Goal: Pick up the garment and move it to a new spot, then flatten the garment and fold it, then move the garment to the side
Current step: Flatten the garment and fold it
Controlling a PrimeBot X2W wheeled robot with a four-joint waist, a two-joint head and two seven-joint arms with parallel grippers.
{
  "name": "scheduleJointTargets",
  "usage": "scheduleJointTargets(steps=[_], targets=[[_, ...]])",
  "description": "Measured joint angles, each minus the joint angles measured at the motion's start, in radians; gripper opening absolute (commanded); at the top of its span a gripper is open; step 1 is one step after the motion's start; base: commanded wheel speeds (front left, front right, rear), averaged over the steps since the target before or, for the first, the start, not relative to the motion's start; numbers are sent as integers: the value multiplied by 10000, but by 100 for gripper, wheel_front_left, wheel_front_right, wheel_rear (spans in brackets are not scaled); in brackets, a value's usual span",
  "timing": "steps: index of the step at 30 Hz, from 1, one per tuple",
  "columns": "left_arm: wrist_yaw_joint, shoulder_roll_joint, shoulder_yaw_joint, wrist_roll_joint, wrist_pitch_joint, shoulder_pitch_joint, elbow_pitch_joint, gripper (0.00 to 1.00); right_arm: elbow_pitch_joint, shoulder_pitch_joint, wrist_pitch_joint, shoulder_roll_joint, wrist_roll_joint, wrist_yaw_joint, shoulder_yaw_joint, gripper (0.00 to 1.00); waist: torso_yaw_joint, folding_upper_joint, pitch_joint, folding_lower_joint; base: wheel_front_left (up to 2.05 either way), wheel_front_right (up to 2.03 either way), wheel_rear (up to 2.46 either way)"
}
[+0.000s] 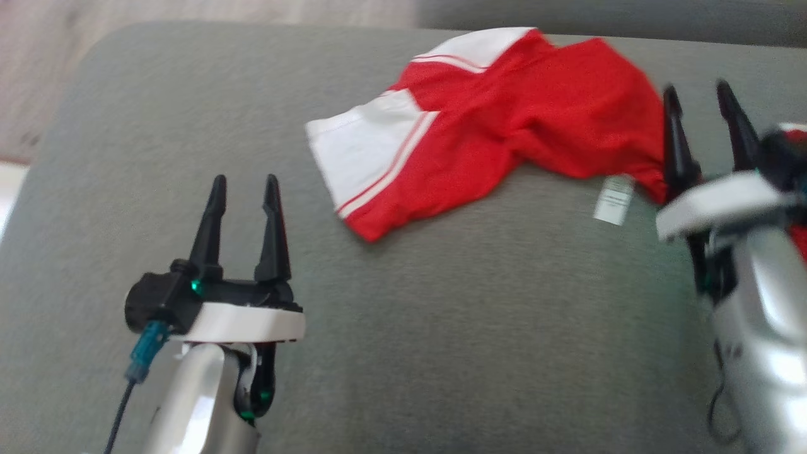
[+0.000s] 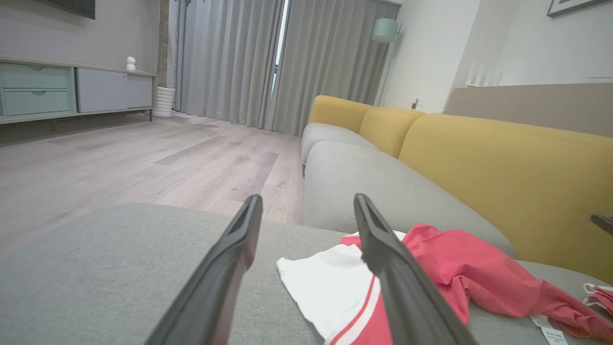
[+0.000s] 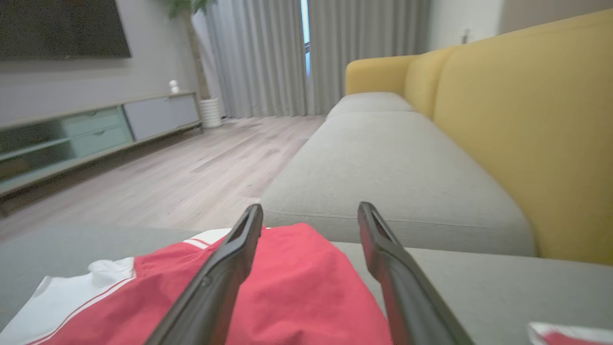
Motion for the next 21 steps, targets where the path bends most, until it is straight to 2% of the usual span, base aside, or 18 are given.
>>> scheduleJointTargets(steps=[3, 7, 11, 15, 21], targets=[[-15, -10, 268, 96, 0, 0, 81, 100, -1601, 1478, -27, 589, -414, 0, -934, 100, -482, 0, -147, 0, 0, 0, 0], [-15, -10, 539, 240, 0, 4, 416, 100, -2915, 3182, -27, 1450, -941, 0, -1302, 100, -1026, 0, -249, 0, 0, 0, 0], [-10, -10, 677, 403, 0, -48, 861, 100, -3699, 3626, -27, 1626, -1147, 0, -1302, 100, -1432, 0, -157, 0, 0, 0, 0], [-13, 59, 821, 602, 8, -743, 2027, 100, -4358, 3554, 31, 1649, -1248, -2, -1340, 100, -1670, 0, 225, 3, 0, 0, 0], [-92, 633, 932, 589, 1438, -3322, 4403, 100, -4953, 3367, 211, 1695, -1342, 0, -1373, 100, -2070, 0, 1077, 3, 0, 0, 0]])
